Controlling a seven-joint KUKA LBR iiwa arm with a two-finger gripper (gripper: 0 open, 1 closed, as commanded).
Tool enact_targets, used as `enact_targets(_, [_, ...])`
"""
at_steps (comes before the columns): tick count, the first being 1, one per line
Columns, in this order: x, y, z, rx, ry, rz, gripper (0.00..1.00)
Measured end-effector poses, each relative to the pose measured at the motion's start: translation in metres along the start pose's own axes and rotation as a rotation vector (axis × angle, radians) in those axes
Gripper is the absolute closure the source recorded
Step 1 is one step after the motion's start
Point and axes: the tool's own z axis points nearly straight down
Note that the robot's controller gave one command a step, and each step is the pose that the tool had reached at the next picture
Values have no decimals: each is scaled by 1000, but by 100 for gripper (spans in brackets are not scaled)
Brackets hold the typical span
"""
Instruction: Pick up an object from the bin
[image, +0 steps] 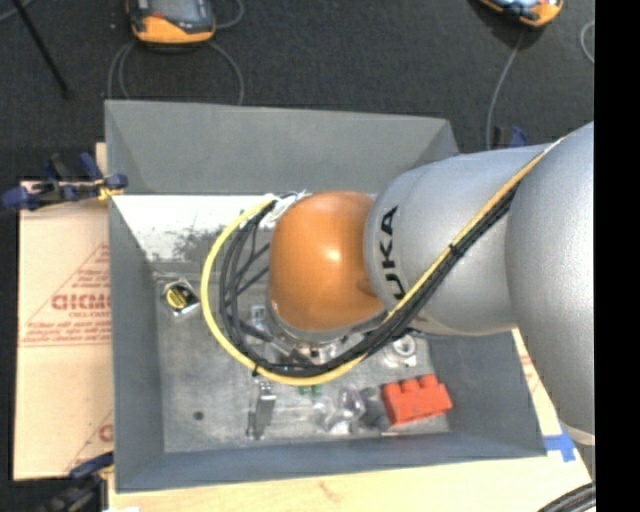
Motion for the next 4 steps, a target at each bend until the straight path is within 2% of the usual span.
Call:
enact_targets(1, [-67,-156,-69,5,-15,-115,0])
enact_targets(2, [-70,-198,54,2,-2,-230,0])
enact_targets(3, [-56,-143,92,3,-18,-253,0])
enact_targets(4, [-55,-169,53,4,-12,-450,0])
